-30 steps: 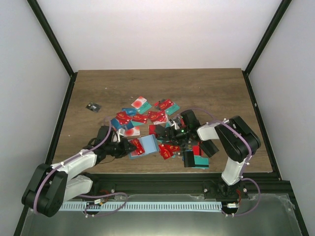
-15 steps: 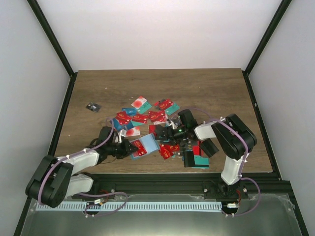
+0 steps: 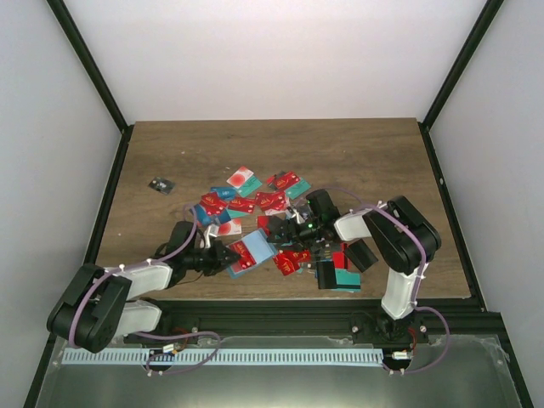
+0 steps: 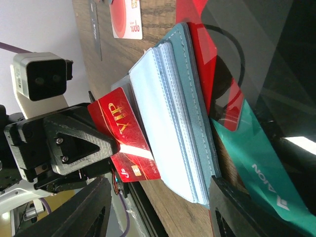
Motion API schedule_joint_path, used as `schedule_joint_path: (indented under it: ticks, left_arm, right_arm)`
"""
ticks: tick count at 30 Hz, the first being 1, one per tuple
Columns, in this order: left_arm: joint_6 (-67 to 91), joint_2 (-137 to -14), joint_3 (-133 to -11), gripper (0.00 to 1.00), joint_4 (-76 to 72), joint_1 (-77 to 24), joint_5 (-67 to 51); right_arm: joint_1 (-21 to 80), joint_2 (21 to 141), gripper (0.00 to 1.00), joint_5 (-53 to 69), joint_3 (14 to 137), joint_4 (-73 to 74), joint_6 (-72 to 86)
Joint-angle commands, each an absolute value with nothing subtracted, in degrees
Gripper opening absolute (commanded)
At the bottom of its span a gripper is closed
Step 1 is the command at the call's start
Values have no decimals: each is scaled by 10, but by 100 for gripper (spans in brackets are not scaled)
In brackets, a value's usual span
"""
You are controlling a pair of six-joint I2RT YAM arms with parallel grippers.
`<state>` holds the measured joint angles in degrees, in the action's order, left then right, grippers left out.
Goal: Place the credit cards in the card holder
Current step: Insert the credit card into the card holder.
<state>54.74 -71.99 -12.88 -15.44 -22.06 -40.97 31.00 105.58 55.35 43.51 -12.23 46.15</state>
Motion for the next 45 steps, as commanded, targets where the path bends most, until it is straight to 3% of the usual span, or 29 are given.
schedule_joint_path:
  ticks: [1, 21, 45]
  left_arm:
    - [574, -725, -109, 4, -206, -223, -417]
    - [659, -801, -73, 4, -382, -222, -438]
    - [619, -851, -125, 4, -372, -218, -460]
  right_arm:
    - [317, 1062, 56, 560, 453, -120, 457]
    - [317, 1088, 55, 579, 469, -107, 444]
    - [318, 1100, 54, 591, 475, -76, 408]
